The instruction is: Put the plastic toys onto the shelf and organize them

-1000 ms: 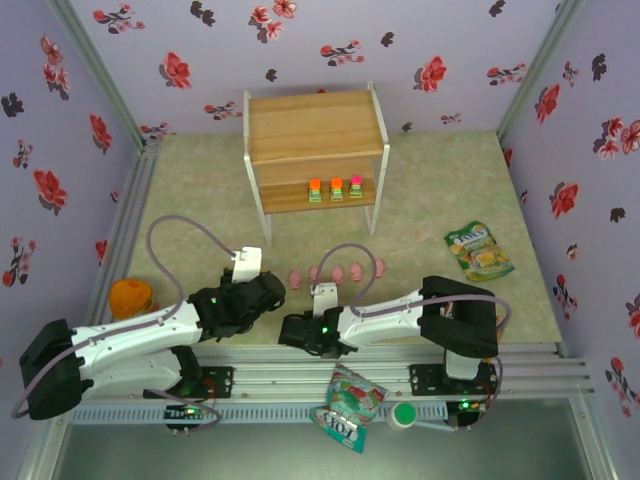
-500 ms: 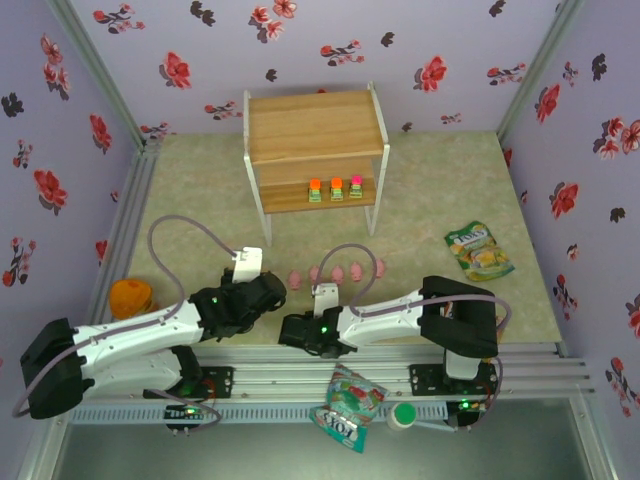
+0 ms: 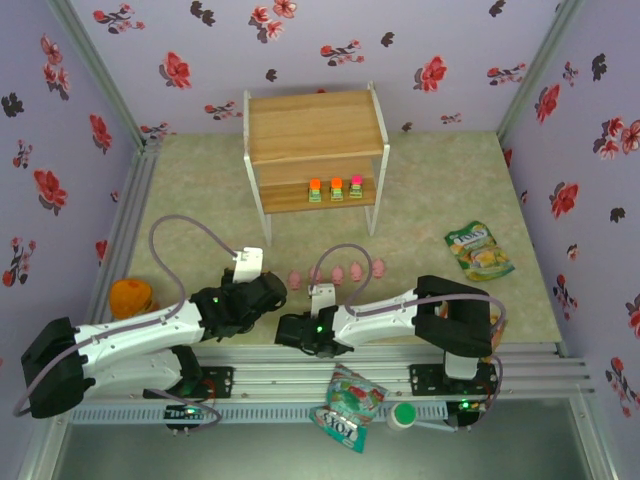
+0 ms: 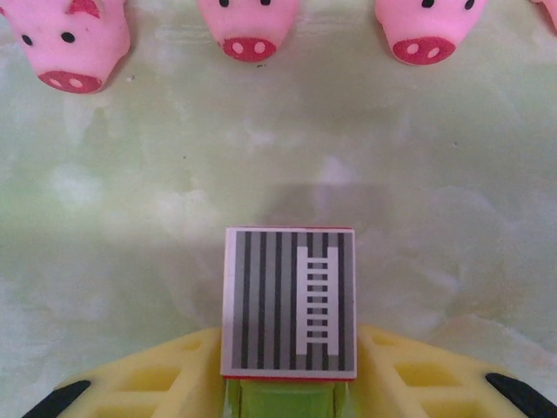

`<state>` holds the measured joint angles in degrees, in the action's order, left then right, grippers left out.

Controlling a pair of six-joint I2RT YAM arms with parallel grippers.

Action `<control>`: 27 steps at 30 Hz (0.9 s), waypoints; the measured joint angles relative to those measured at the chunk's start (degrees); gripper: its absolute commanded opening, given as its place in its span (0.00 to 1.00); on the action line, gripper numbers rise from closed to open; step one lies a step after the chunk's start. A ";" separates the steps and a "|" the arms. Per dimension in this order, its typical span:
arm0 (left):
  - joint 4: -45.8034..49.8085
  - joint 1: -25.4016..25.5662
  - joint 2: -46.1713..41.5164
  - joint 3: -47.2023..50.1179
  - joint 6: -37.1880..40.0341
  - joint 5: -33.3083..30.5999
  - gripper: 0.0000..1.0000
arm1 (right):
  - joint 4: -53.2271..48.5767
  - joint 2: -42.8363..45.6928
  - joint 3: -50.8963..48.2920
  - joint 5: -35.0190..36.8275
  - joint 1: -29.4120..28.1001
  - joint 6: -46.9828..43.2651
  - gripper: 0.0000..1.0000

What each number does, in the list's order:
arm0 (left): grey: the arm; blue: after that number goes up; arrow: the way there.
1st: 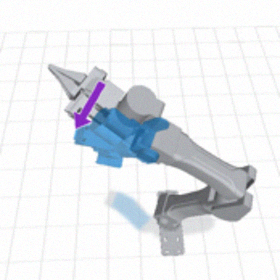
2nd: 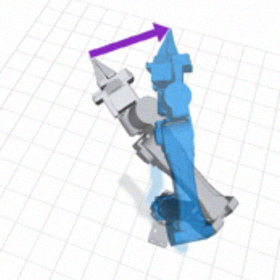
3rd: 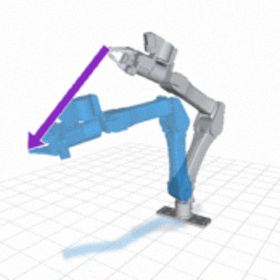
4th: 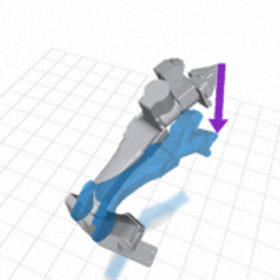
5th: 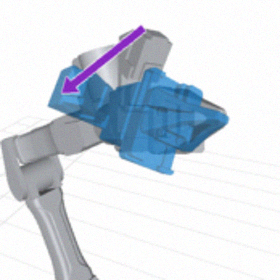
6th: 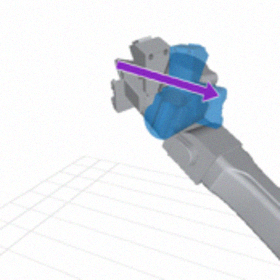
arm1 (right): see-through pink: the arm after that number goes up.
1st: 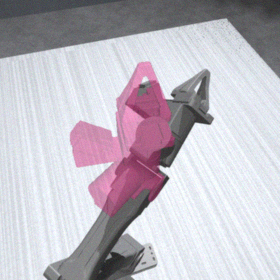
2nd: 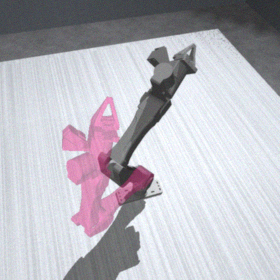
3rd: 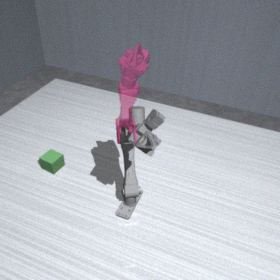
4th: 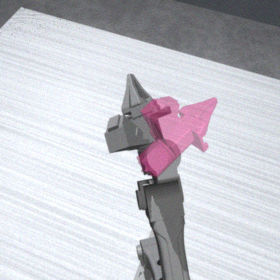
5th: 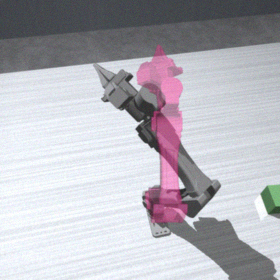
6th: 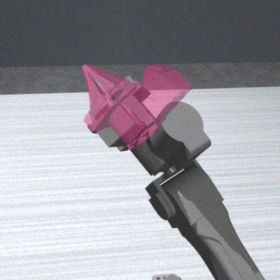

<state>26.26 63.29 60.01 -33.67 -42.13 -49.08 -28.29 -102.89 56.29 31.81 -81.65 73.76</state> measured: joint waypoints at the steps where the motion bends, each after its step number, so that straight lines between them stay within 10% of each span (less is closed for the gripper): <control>1: 0.00 0.00 0.00 0.00 0.00 0.00 0.55 | -0.04 0.00 0.00 -0.13 0.00 0.00 0.40; 27: 0.00 -0.02 0.00 0.00 0.00 0.00 0.55 | -0.66 -0.87 0.66 -0.55 1.16 0.37 0.36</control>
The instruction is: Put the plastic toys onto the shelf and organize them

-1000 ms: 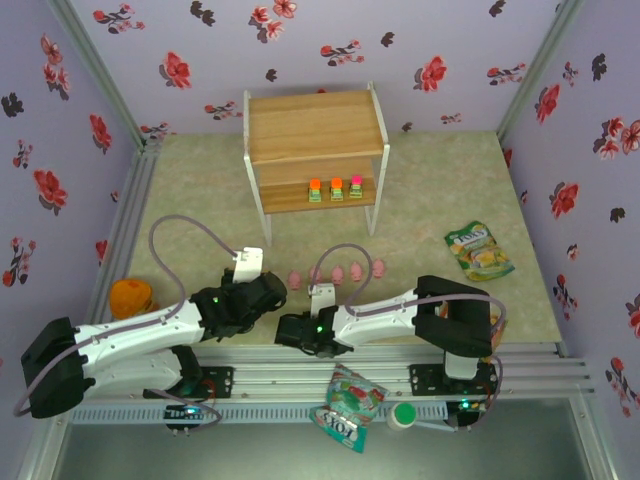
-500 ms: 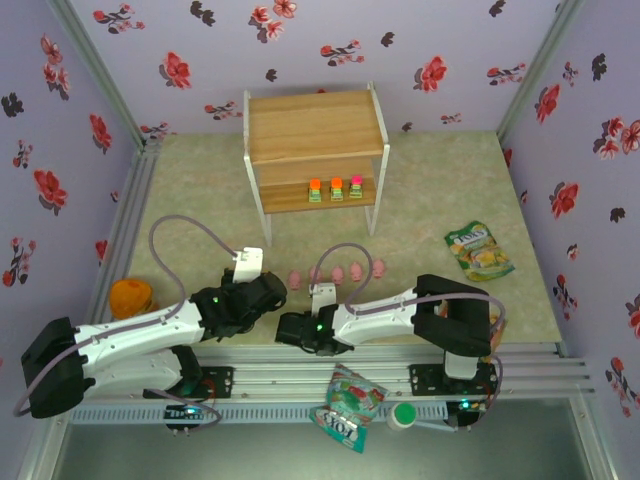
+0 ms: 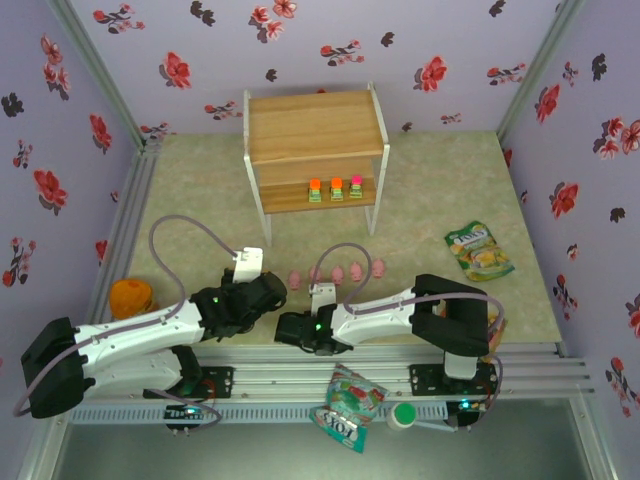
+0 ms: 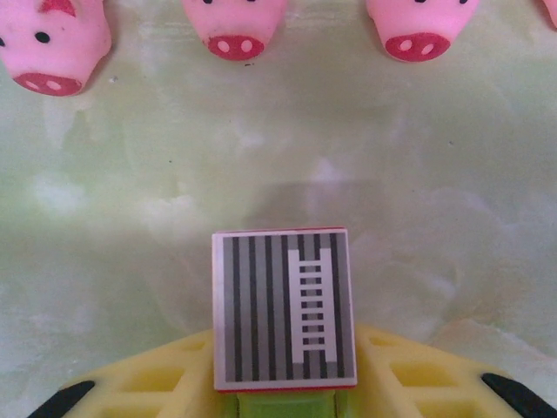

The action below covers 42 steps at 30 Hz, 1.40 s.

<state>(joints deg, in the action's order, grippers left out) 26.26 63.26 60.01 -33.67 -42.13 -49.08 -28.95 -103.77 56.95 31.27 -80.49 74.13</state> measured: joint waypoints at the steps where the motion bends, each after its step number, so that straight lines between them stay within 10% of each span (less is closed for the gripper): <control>1: 0.00 0.00 0.00 0.00 0.00 0.00 0.55 | -0.02 -0.09 0.09 0.00 0.00 0.00 0.36; 42: -5.18 -6.62 -3.76 2.27 9.09 12.74 0.57 | -5.40 10.16 2.89 6.67 7.87 -10.75 0.25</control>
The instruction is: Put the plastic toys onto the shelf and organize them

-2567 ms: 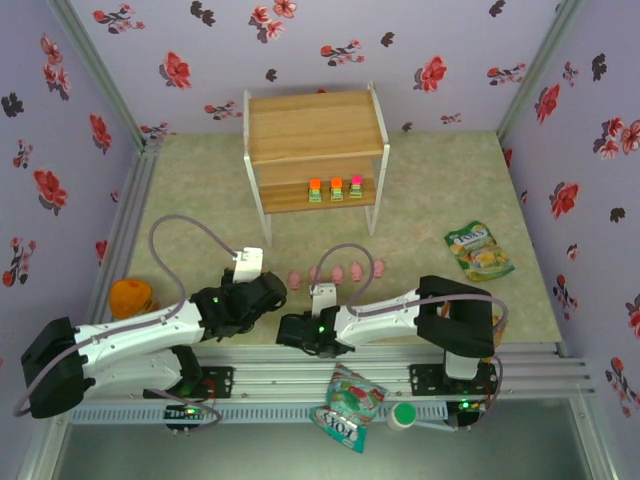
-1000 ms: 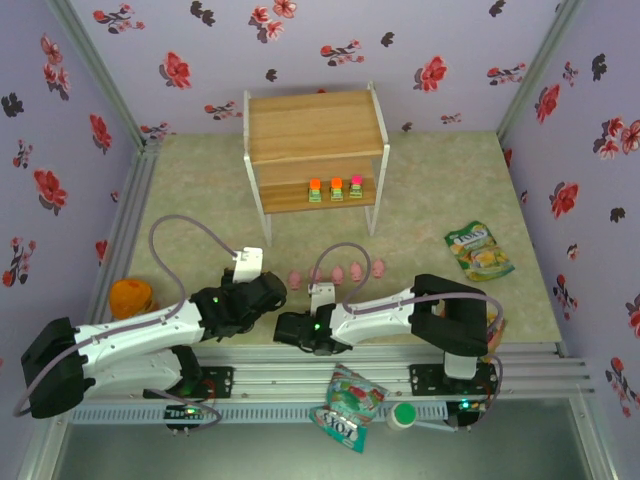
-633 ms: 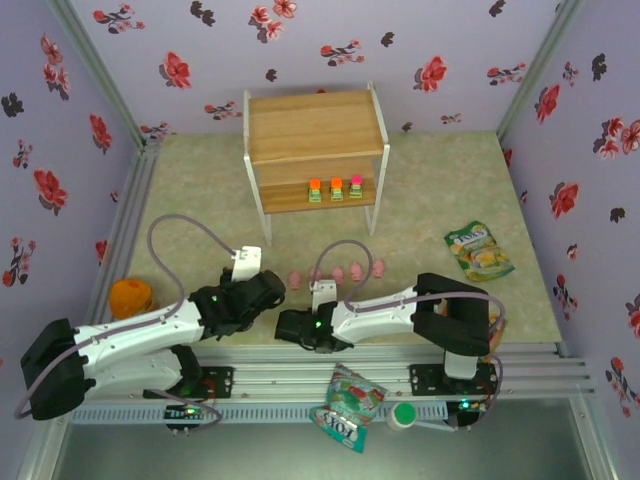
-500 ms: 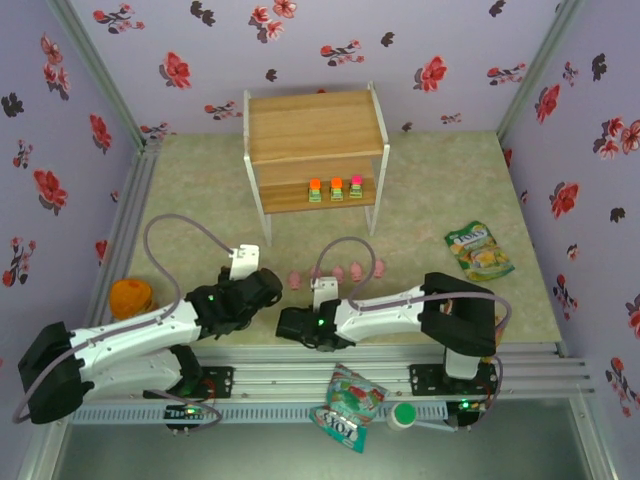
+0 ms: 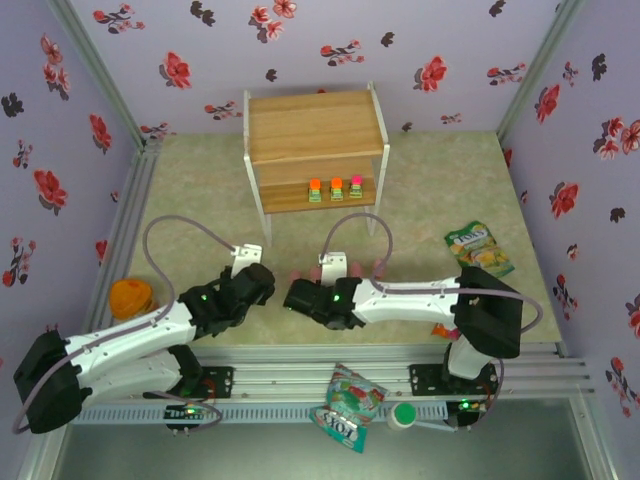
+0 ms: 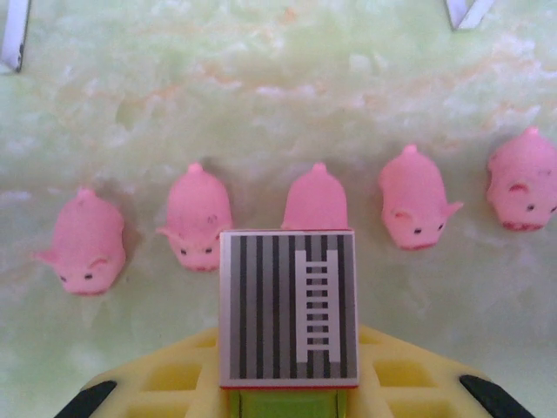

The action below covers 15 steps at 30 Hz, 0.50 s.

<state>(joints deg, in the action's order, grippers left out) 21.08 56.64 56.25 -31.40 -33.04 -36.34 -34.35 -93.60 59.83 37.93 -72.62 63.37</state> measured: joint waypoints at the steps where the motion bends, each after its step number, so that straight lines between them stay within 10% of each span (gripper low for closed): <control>1: -0.55 -0.17 0.02 0.37 0.33 0.74 0.58 | -0.09 0.02 0.68 0.15 0.59 -0.87 0.25; 15: -5.09 -0.87 1.66 0.83 2.69 9.27 0.60 | -0.04 0.28 9.55 0.90 6.64 -10.97 0.24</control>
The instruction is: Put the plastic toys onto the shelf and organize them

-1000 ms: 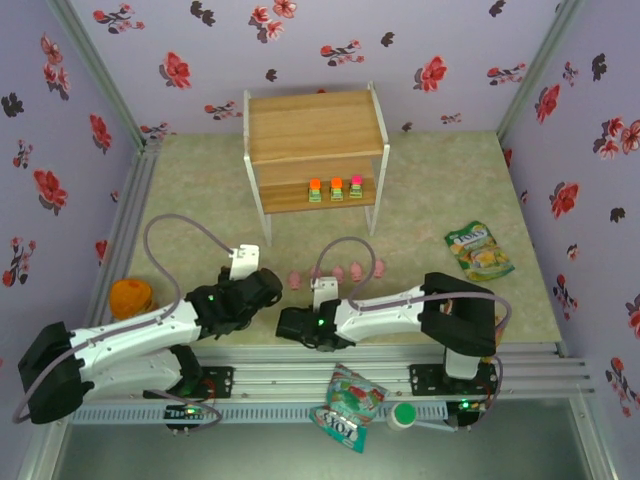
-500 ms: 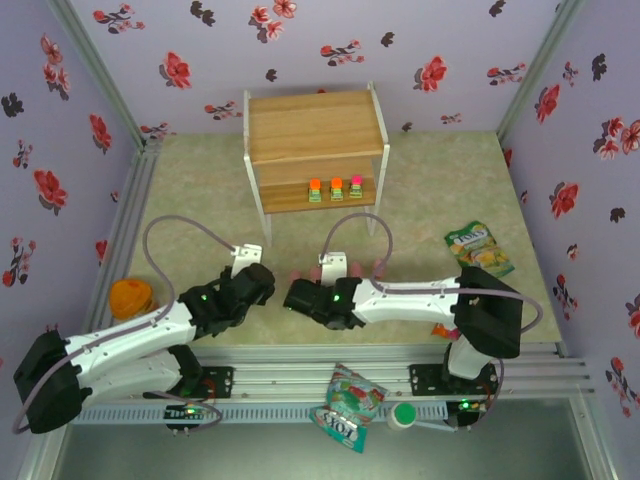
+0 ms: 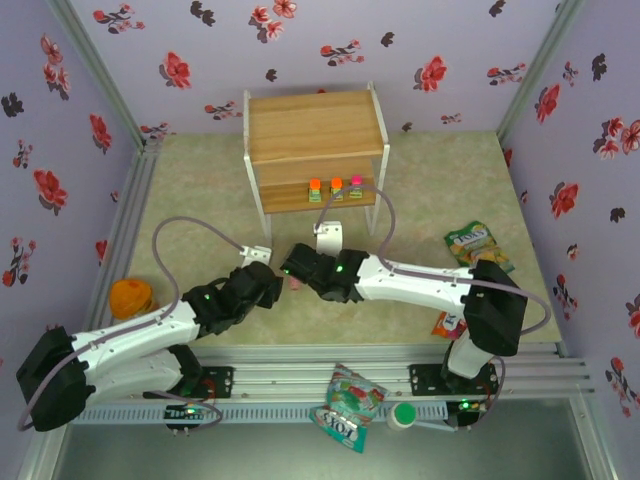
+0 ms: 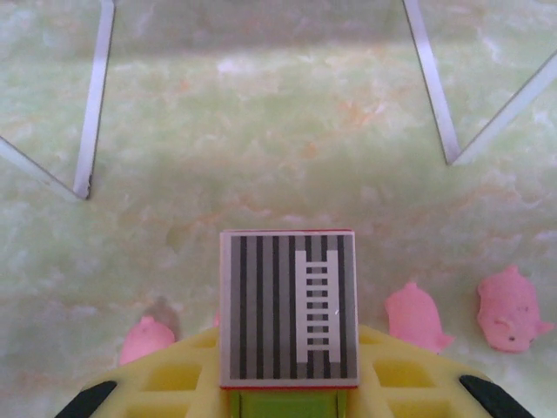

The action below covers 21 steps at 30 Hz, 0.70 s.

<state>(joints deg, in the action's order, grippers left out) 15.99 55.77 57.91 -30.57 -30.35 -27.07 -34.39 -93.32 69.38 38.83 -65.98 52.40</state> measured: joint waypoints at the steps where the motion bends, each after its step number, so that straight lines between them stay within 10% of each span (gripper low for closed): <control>1: -0.20 -0.07 0.00 0.00 0.15 0.39 0.60 | 0.00 0.00 0.68 0.00 0.39 -0.66 0.24; 21: -1.05 -2.86 0.24 0.28 0.55 3.69 0.60 | 2.86 -6.82 14.38 0.00 4.81 -10.91 0.24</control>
<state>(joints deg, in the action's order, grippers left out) 14.94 52.90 58.15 -30.28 -29.80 -23.38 -31.53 -100.14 83.77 38.83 -61.17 41.50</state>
